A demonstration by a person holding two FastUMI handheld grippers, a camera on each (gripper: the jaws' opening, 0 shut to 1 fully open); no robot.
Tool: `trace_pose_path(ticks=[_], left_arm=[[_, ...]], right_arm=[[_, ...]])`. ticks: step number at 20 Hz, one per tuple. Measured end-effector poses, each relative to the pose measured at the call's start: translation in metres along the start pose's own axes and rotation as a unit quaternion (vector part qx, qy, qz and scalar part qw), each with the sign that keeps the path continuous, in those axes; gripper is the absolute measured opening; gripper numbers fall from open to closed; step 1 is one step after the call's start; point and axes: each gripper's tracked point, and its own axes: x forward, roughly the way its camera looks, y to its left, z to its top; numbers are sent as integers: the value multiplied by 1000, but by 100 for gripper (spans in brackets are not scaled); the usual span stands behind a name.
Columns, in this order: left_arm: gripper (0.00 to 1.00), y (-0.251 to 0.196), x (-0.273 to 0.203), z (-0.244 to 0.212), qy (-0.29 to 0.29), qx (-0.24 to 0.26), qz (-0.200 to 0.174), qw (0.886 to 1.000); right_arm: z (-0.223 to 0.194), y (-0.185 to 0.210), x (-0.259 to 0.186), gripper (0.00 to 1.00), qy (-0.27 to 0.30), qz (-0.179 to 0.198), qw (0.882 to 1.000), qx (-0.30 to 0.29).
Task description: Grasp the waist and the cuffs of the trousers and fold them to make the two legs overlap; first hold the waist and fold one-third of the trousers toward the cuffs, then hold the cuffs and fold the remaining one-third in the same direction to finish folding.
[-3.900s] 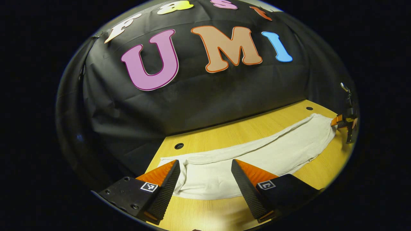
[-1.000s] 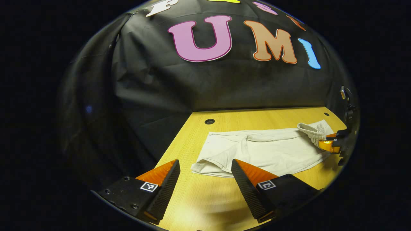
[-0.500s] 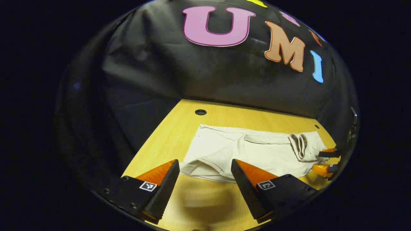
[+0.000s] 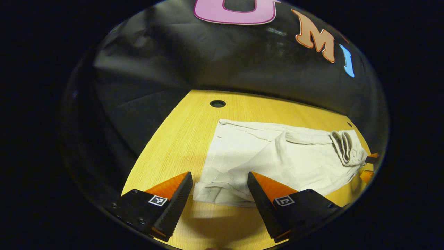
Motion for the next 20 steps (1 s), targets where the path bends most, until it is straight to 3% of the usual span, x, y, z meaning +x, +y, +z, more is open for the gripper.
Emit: trace_pose_path(ticks=[3, 7, 8, 11, 12, 13, 14, 15, 16, 20], left_arm=[[96, 2, 7, -14, 37, 16, 3, 999], [96, -4, 11, -13, 39, 31, -2, 999], [85, -5, 12, -14, 44, 32, 1, 999], [64, -15, 10, -14, 52, 34, -11, 998], [46, -18, 12, -13, 50, 31, -10, 998], [39, -22, 13, -12, 47, 27, -13, 998], [24, -24, 13, -13, 48, 25, -11, 998], [18, -23, 12, -11, 45, 24, -7, 999], [4, -23, 13, -8, 39, 14, 6, 999], [0, -37, 2, 11, 19, 6, 21, 1000]], right_arm=[[-4, -2, -1, 98, 4, -4, 1000, -8], [-14, -3, 0, 98, 15, -3, 1000, -10], [-16, -5, 0, 98, 18, -3, 1000, -9], [-18, -7, -1, 98, 18, -2, 1000, -6], [-16, -9, -1, 98, 16, -2, 1000, -5], [-16, -10, -2, 99, 14, -2, 1000, -3], [-15, -13, -3, 98, 12, -2, 1000, 0], [-14, -14, -3, 98, 10, -3, 1000, 3], [-14, -17, -5, 98, 8, -3, 1000, 6], [-11, -27, -21, 99, -4, -7, 1000, 0]])
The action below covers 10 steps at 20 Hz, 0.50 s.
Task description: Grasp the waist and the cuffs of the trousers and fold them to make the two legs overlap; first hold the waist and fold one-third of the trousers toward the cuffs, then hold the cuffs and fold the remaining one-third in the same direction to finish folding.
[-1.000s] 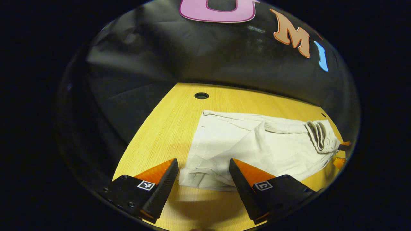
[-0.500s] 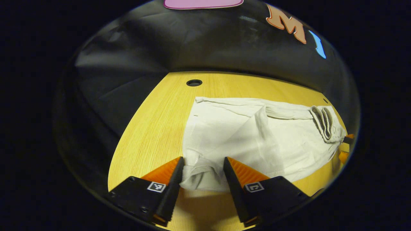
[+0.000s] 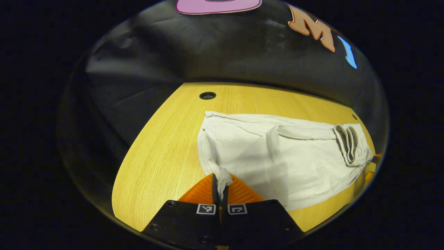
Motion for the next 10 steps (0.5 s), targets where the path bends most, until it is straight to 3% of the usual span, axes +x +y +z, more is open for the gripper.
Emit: trace_pose_path(ticks=[5, 10], left_arm=[[0, -46, -22, 57, -58, -36, -37, 997], [0, -90, -42, 92, -89, -21, -61, 994]], right_arm=[[-6, -18, -19, 98, -7, -2, 1000, 8], [-13, -36, -32, 98, -16, -7, 1000, 18]])
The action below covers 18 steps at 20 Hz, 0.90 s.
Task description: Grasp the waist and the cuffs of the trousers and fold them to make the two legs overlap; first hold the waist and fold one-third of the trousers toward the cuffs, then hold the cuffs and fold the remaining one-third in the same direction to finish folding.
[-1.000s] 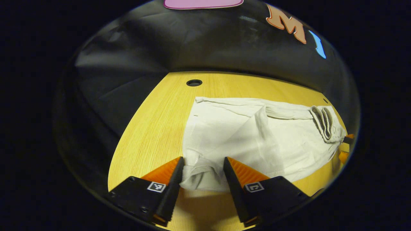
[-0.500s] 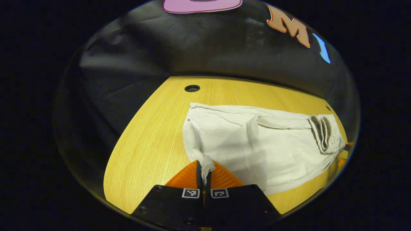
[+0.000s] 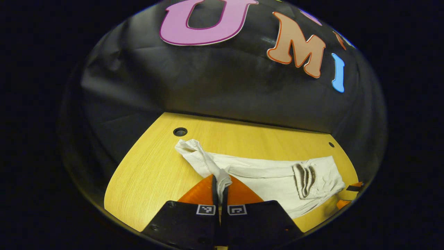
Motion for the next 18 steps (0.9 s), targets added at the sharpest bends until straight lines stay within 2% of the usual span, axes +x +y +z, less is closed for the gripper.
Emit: trace_pose_path(ticks=[8, 18], left_arm=[[0, -77, -5, 34, -26, 13, -45, 999], [0, -208, -2, 52, -37, 76, -132, 988]], right_arm=[[-13, -31, -23, 98, -11, -18, 999, 27], [-36, -68, -50, 98, -14, -53, 997, 62]])
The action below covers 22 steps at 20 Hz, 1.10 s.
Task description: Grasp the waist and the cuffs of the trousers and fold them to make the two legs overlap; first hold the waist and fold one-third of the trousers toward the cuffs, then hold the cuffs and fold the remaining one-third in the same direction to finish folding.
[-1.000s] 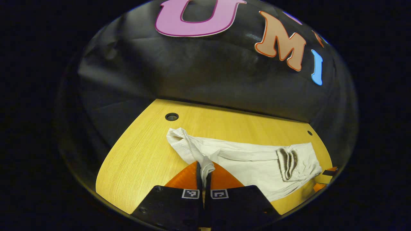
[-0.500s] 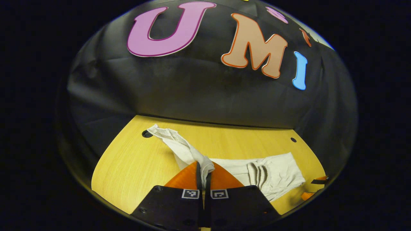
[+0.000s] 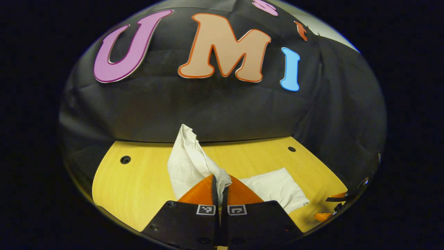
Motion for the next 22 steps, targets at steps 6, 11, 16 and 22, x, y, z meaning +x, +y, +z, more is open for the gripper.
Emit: trace_pose_path(ticks=[6, 11, 16, 22], left_arm=[[0, -73, 27, 1, 7, 31, -53, 998], [0, -128, 52, -21, 30, 35, -93, 995], [0, -171, 72, -63, 67, 51, -120, 989], [0, -188, 86, -125, 116, 46, -102, 987]], right_arm=[[-15, -27, -16, 98, 1, -30, 999, 21], [-32, -46, -32, 98, 11, -51, 998, 34], [-43, -58, -44, 99, 16, -62, 997, 40], [-43, -72, -51, 98, 7, -61, 997, 38]])
